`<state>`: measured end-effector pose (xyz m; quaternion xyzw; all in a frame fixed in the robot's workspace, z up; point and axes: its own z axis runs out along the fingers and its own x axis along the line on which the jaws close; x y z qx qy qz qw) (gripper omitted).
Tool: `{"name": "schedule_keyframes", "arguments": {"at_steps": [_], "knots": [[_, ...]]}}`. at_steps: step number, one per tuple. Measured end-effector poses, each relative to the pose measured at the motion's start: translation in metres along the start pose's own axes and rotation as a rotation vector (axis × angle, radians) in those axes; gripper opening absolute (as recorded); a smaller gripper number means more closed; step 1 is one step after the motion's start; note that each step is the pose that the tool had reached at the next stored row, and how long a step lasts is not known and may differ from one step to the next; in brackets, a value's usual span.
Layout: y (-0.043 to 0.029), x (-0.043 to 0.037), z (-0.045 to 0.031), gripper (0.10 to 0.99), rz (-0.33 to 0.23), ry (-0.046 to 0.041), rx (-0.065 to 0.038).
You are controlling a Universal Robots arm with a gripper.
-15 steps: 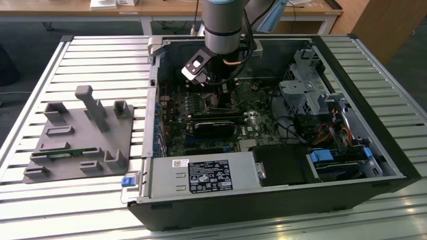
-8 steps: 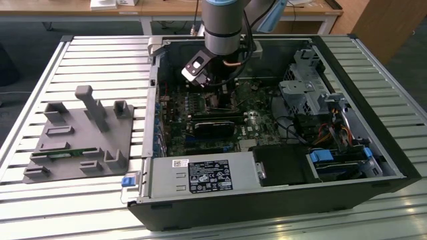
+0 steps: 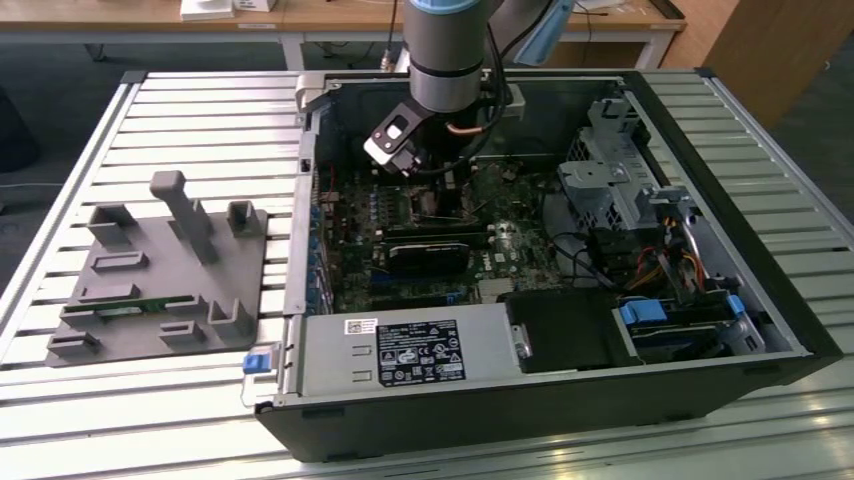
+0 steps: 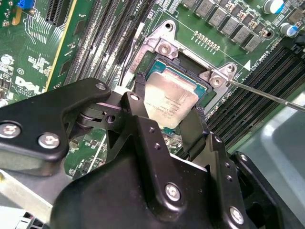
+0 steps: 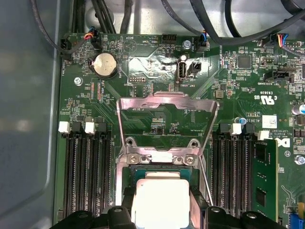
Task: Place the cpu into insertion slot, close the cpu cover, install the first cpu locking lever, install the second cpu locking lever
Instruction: 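Place the cpu into insertion slot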
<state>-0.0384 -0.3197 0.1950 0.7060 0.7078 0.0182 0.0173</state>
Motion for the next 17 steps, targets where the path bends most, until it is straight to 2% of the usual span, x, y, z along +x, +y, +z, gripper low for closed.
{"name": "schedule_keyframes", "arguments": {"at_steps": [10, 11, 12, 13, 17], "knots": [[0.0000, 0.0000, 0.0001, 0.545, 0.000, 0.0002, 0.000], [0.0000, 0.0000, 0.0002, 0.604, 0.000, 0.0003, 0.000], [0.0000, 0.0000, 0.0002, 0.604, 0.000, 0.0003, 0.000], [0.0000, 0.0000, 0.0002, 0.667, 0.000, 0.0002, 0.000], [0.0001, 0.0007, 0.0002, 0.667, 0.000, 0.0003, 0.000]]}}
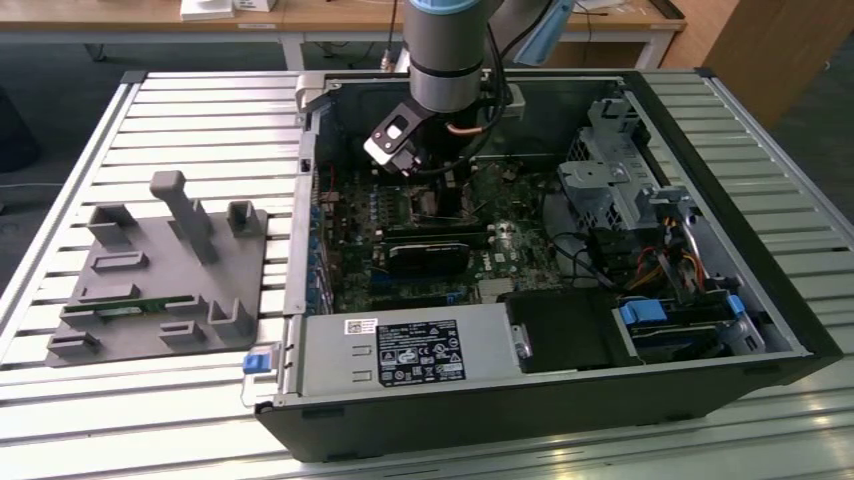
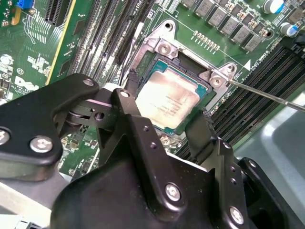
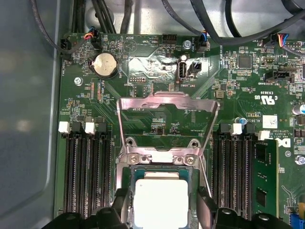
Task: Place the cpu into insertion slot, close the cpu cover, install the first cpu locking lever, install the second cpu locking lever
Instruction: 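Place the cpu into insertion slot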
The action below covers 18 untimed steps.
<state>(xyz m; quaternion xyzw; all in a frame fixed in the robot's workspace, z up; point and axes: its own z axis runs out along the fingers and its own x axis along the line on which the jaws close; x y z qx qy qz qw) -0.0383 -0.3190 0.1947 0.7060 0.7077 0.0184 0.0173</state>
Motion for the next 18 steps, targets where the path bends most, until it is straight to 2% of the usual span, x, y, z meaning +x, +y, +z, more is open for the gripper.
{"name": "schedule_keyframes", "arguments": {"at_steps": [4, 9, 10, 11, 12, 13, 16, 17, 18], "knots": [[0.0001, 0.0001, -0.0030, 0.667, 0.000, -0.0002, 0.000], [0.0007, 0.0001, -0.0124, 0.655, 0.000, -0.0002, 0.003], [0.0009, 0.0001, -0.0139, 0.592, 0.000, -0.0001, 0.004], [0.0011, 0.0001, -0.0149, 0.592, 0.000, -0.0001, 0.005], [0.0013, 0.0001, -0.0160, 0.525, 0.000, -0.0001, 0.006], [0.0015, 0.0000, -0.0169, 0.525, 0.000, -0.0001, 0.008], [0.0020, 0.0001, -0.0183, 0.353, 0.000, 0.0000, 0.011], [0.0020, 0.0001, -0.0187, 0.353, 0.000, 0.0000, 0.012], [0.0021, 0.0001, -0.0191, 0.290, 0.000, -0.0001, 0.013]]}}
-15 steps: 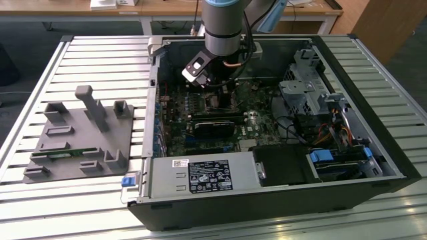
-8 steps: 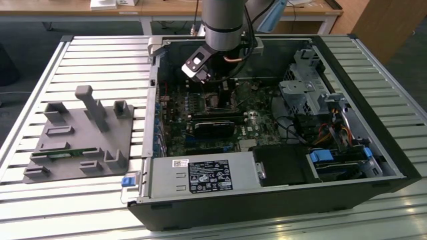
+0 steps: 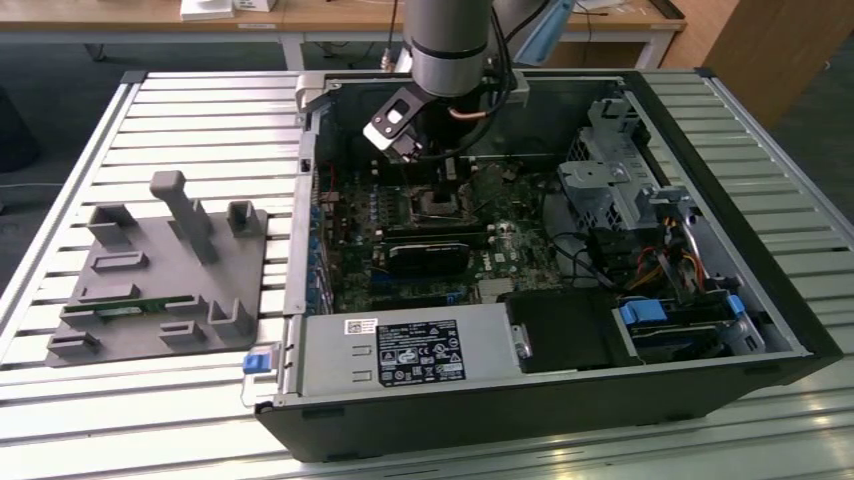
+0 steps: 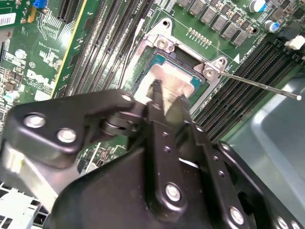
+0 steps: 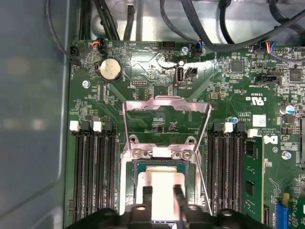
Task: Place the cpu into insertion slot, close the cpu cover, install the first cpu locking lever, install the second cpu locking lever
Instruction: 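Place the cpu into insertion slot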
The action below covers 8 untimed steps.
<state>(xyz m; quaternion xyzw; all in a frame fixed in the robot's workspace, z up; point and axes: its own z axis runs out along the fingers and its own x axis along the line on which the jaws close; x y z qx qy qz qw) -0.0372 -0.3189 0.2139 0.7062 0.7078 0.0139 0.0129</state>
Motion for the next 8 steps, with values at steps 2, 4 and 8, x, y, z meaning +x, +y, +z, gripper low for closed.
{"name": "schedule_keyframes", "arguments": {"at_steps": [2, 4, 8], "knots": [[0.0002, 0.0000, -0.0006, 0.235, 0.000, 0.0000, 0.001], [0.0002, 0.0000, -0.0014, 0.176, 0.000, -0.0001, 0.002], [0.0004, 0.0000, -0.0029, 0.114, 0.000, 0.0001, 0.002]]}}
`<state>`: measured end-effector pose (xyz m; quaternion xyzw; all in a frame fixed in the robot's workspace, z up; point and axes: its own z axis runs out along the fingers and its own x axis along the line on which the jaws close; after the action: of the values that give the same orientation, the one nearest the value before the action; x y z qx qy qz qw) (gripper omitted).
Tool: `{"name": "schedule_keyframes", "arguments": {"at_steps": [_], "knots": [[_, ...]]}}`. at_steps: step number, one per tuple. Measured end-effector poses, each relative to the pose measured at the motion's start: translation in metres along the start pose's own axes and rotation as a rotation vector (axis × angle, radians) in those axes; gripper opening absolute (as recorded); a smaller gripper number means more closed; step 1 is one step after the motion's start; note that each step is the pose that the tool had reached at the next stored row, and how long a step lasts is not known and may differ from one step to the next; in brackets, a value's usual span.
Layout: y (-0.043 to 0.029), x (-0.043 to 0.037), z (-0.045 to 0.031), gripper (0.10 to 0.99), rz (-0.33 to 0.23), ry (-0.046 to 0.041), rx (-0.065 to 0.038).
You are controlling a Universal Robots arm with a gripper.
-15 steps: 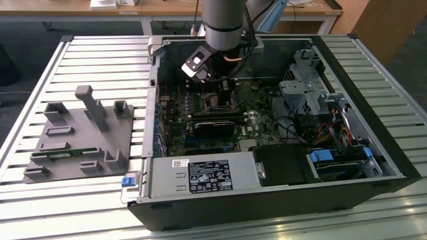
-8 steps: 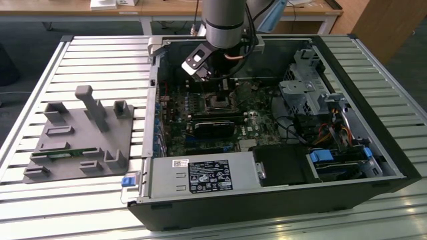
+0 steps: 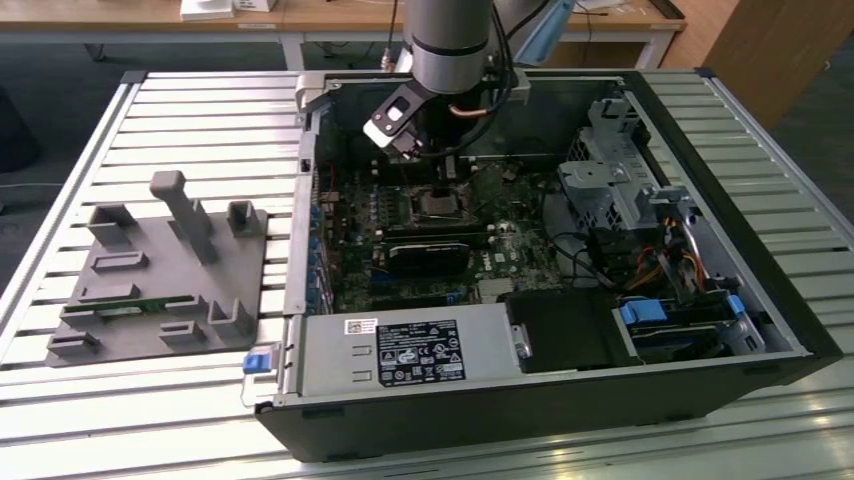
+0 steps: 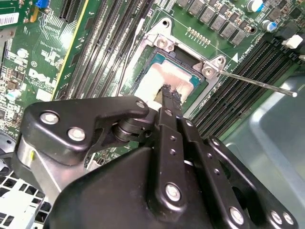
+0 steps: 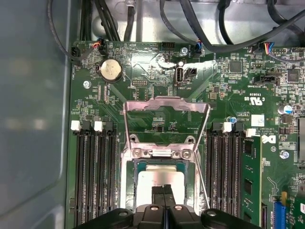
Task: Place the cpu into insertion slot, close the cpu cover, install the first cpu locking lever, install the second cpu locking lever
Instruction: 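Place the cpu into insertion slot, then close the cpu cover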
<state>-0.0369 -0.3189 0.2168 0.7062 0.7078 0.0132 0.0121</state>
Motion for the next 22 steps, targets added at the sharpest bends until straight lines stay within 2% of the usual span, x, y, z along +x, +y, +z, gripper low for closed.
{"name": "schedule_keyframes", "arguments": {"at_steps": [8, 15, 22], "knots": [[0.0002, 0.0000, -0.0035, 0.114, 0.000, 0.0003, 0.001], [0.0006, 0.0000, -0.0104, 0.114, 0.002, 0.0004, 0.002], [0.0013, 0.0000, -0.0228, 0.114, 0.009, 0.0002, 0.002]]}}
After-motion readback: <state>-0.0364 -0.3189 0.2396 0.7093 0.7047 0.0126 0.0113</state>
